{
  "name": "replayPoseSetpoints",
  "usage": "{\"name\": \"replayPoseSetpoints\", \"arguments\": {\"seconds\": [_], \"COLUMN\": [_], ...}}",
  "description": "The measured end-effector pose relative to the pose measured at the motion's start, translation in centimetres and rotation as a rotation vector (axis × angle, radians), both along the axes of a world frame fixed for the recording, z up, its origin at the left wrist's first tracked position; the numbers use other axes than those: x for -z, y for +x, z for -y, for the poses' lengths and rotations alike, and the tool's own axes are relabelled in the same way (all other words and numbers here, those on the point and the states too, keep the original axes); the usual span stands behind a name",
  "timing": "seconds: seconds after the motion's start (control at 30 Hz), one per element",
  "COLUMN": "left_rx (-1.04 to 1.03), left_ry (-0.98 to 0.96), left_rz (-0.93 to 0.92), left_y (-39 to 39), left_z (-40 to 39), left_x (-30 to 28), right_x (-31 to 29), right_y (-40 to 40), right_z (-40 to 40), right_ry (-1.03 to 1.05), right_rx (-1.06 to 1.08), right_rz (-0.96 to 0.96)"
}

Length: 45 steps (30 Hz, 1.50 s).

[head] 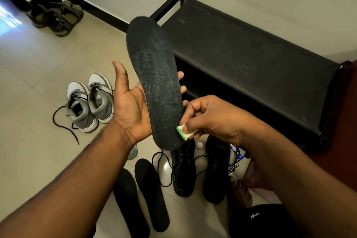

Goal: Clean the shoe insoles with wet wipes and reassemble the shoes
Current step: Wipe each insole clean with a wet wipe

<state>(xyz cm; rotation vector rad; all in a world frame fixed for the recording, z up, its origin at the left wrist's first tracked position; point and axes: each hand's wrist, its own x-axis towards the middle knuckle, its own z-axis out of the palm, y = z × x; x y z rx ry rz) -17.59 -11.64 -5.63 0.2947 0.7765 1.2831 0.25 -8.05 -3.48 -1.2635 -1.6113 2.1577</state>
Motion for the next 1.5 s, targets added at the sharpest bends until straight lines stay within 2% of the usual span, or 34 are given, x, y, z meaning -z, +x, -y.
{"name": "replayPoseSetpoints", "arguments": {"seconds": [0.1,0.23,0.43,0.53,0.7,0.87,0.93,1.17,1.27,1.4,1.5], "left_rx": [-0.011,-0.099,-0.067,-0.083,-0.175,-0.152,-0.137,-0.166,-0.165,-0.13,-0.121], "left_ry": [-0.015,-0.05,-0.078,-0.08,-0.053,-0.09,-0.097,-0.078,-0.07,-0.073,-0.083], "left_rz": [-0.019,-0.004,0.008,-0.01,-0.046,-0.074,-0.098,-0.106,-0.113,-0.121,-0.106], "left_y": [-0.3,-0.3,1.1,1.3,0.6,1.4,1.7,1.1,1.5,2.0,2.1], "left_z": [0.0,-0.3,0.0,-0.1,-0.2,0.1,0.1,0.2,0.2,0.1,0.1], "left_x": [0.0,0.5,0.6,0.7,1.0,1.1,1.0,0.7,0.6,0.5,0.6], "right_x": [-0.1,0.1,0.3,0.4,0.3,0.6,0.6,-0.2,-0.6,-0.3,0.0], "right_y": [-0.1,0.0,-0.5,-0.5,-0.1,-0.2,-0.2,0.6,1.1,0.8,0.3], "right_z": [0.2,-0.3,-0.1,0.0,-0.2,-0.3,-0.4,-0.9,-1.3,-1.3,-1.0], "right_ry": [-0.003,0.115,0.274,0.347,0.342,0.422,0.439,0.324,0.336,0.374,0.384], "right_rx": [-0.048,0.141,0.306,0.217,0.083,0.256,0.255,-0.052,0.017,0.196,0.129], "right_rz": [0.013,-0.005,-0.102,-0.009,0.103,0.074,0.076,0.135,0.122,0.009,0.025]}}
